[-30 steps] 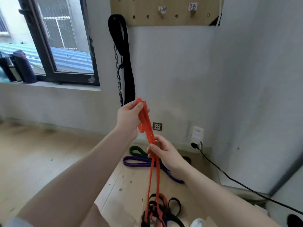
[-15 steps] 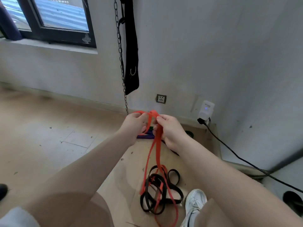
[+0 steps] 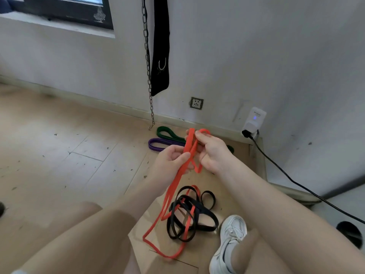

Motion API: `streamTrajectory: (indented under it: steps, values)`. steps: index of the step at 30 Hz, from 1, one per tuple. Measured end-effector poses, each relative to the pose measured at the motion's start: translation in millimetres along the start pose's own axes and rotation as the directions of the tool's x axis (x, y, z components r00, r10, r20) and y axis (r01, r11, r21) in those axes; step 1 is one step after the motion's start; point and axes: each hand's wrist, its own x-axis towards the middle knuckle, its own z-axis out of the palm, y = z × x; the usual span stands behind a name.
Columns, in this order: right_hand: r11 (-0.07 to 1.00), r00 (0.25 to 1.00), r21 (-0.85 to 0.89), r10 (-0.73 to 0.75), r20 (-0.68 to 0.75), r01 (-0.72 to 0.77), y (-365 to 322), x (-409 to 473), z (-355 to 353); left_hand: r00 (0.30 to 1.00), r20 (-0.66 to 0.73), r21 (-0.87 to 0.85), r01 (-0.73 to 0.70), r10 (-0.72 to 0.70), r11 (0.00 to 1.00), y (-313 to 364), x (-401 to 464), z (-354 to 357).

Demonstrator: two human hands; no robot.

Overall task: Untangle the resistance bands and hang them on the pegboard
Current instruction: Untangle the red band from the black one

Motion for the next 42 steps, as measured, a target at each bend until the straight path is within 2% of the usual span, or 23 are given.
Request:
streamTrajectory:
  steps: [2, 5, 7, 9, 10, 12, 14, 15, 16, 17, 18, 19, 21, 22, 23, 24, 26, 28, 30, 32, 34, 38, 42]
  values:
    - [0.999, 1.000, 0.040, 0.009, -0.029, -0.008, 2, -1, -5, 0.999, 0.030, 0.137, -0.029, 0.025, 0.990, -3, -1, -1]
    - [0.995, 0.996, 0.094, -0.032, -0.087, 0.040, -2, 0, -17, 0.993, 0.112, 0.407, -0.090, 0.048, 0.909, -9, 1, -10]
    - [0.987, 0.990, 0.149, -0.036, -0.133, 0.056, -7, 2, -26, 0.992, 0.090, 0.460, -0.121, 0.089, 0.880, -7, 4, -17]
    - [0.986, 0.982, 0.167, 0.004, -0.190, 0.028, -9, 2, -35, 0.978, 0.055, 0.523, -0.200, 0.201, 0.829, 1, 8, -21]
    - [0.994, 0.976, 0.108, 0.032, -0.215, -0.009, -10, 1, -39, 0.961, 0.058, 0.568, -0.254, 0.270, 0.783, 6, 10, -22]
    - [0.962, 0.968, -0.247, 0.055, -0.245, -0.117, -15, -5, -48, 0.923, 0.094, 0.645, -0.342, 0.374, 0.683, 19, 17, -22]
    - [0.760, 0.970, -0.643, -0.081, -0.230, -0.089, -26, -14, -52, 0.891, 0.165, 0.698, -0.409, 0.424, 0.588, 33, 24, -21]
    - [0.642, 0.966, -0.767, -0.207, -0.152, 0.017, -33, -19, -51, 0.874, 0.202, 0.714, -0.441, 0.443, 0.544, 41, 26, -21]
    - [0.496, 0.946, -0.852, -0.325, -0.003, 0.168, -41, -25, -47, 0.856, 0.237, 0.724, -0.471, 0.460, 0.503, 50, 28, -20]
    - [0.327, 0.906, -0.888, -0.379, 0.191, 0.324, -47, -31, -40, 0.832, 0.276, 0.723, -0.510, 0.482, 0.466, 58, 29, -18]
    - [0.188, 0.857, -0.872, -0.363, 0.365, 0.451, -51, -38, -31, 0.801, 0.324, 0.715, -0.555, 0.503, 0.424, 65, 29, -17]
    - [0.101, 0.816, -0.839, -0.319, 0.482, 0.535, -52, -43, -22, 0.761, 0.380, 0.706, -0.606, 0.526, 0.367, 73, 28, -14]
    - [0.017, 0.752, -0.782, -0.288, 0.593, 0.623, -55, -48, -7, 0.684, 0.446, 0.703, -0.667, 0.578, 0.248, 84, 24, -11]
    - [-0.018, 0.724, -0.766, -0.312, 0.615, 0.642, -57, -49, -1, 0.665, 0.417, 0.713, -0.662, 0.619, 0.231, 87, 22, -10]
    - [-0.080, 0.709, -0.767, -0.332, 0.622, 0.636, -61, -49, 3, 0.667, 0.343, 0.725, -0.636, 0.662, 0.265, 90, 19, -10]
    - [-0.164, 0.698, -0.770, -0.338, 0.631, 0.616, -64, -50, 7, 0.688, 0.235, 0.726, -0.594, 0.687, 0.347, 93, 15, -10]
    - [-0.275, 0.670, -0.761, -0.361, 0.648, 0.588, -69, -51, 13, 0.792, 0.038, 0.679, -0.468, 0.610, 0.566, 97, 7, -11]
    - [-0.187, 0.643, -0.761, -0.434, 0.631, 0.621, -70, -53, 17, 0.928, 0.014, 0.532, -0.323, 0.373, 0.783, 96, 1, -14]
    - [0.004, 0.652, -0.756, -0.510, 0.562, 0.654, -71, -57, 19, 0.968, 0.158, 0.317, -0.236, 0.194, 0.918, 88, -5, -19]
    - [0.217, 0.682, -0.710, -0.557, 0.474, 0.670, -75, -59, 19, 0.951, 0.251, 0.213, -0.235, 0.179, 0.948, 82, -11, -25]
    - [0.393, 0.716, -0.630, -0.566, 0.409, 0.670, -80, -63, 19, 0.946, 0.262, 0.185, -0.246, 0.193, 0.952, 79, -17, -22]
    - [0.505, 0.725, -0.538, -0.590, 0.355, 0.675, -87, -76, 20, 0.944, 0.234, 0.201, -0.281, 0.232, 0.938, 75, -20, -4]
    - [0.688, 0.769, -0.351, -0.609, 0.195, 0.635, -96, -85, 19, 0.954, 0.185, 0.189, -0.272, 0.238, 0.944, 71, -17, -3]
